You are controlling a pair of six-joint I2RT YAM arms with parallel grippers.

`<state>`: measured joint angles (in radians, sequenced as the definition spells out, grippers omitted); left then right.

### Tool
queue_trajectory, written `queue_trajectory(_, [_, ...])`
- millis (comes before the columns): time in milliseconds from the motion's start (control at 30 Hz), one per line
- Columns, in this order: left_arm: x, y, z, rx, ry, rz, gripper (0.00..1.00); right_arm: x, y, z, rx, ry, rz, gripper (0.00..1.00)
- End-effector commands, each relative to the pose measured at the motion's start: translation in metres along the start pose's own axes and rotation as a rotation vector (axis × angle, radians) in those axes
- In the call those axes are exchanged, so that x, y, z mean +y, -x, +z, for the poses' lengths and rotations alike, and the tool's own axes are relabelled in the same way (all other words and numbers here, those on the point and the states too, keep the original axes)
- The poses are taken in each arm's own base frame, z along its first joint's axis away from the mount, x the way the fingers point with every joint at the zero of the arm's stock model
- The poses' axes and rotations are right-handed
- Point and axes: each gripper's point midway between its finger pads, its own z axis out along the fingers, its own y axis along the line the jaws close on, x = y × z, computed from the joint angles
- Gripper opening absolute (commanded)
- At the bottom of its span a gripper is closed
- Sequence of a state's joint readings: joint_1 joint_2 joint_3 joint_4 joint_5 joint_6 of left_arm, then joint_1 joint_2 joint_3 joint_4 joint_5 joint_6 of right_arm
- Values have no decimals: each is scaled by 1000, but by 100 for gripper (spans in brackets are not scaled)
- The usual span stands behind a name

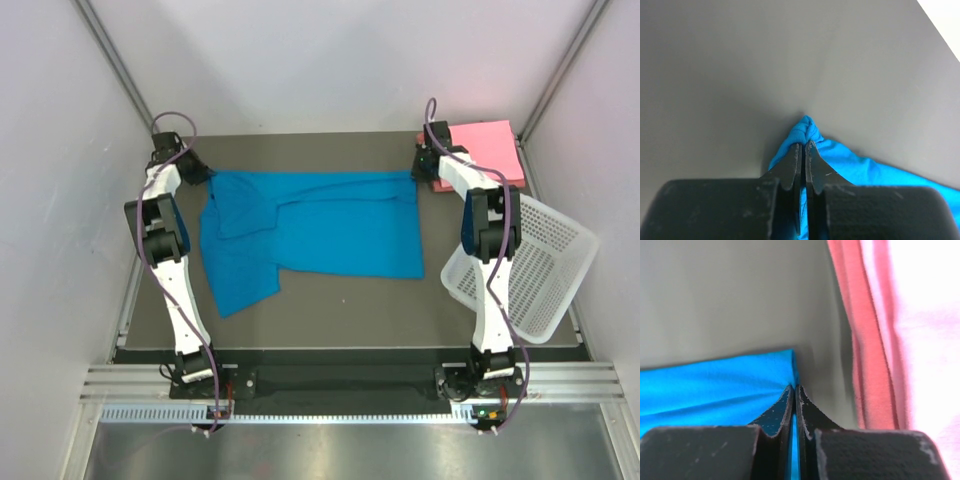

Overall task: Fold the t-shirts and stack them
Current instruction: Fold the tshirt

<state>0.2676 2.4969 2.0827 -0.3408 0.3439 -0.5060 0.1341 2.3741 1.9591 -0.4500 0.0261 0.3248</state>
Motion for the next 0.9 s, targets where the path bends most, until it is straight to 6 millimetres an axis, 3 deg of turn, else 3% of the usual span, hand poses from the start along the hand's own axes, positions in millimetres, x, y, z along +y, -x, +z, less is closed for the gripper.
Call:
queue_trajectory(0, [6,40,-14,-104,43,-25,0,-18,30,-4,-90,-44,43,0])
queue_trajectory(200, [20,40,-13,-105,115,-55,0,-13,33,-6,-108,-22,41,0])
queue_trajectory(333, [18,44,-19,-117,132,-69,0,-7,33,-7,-119,9,30,0])
queue_trajectory(400, [7,47,-24,-114,91,-66,0,-1,35,-8,-119,43,22,0])
queue_trajectory(467, [-6,50,-29,-106,43,-58,17,10,38,-12,-123,96,7,1])
queue_trajectory(567, [-18,51,-40,-89,9,-55,37,16,48,-27,-143,109,3,19])
queue_trajectory(667, [-23,49,-52,-74,6,-42,41,14,52,-40,-141,90,12,33])
queue_trajectory(800, [-8,34,-65,-23,106,-34,43,15,56,-68,-142,86,24,39])
queue_trajectory(867, [3,24,-79,11,183,-40,43,14,46,-73,-116,81,25,40])
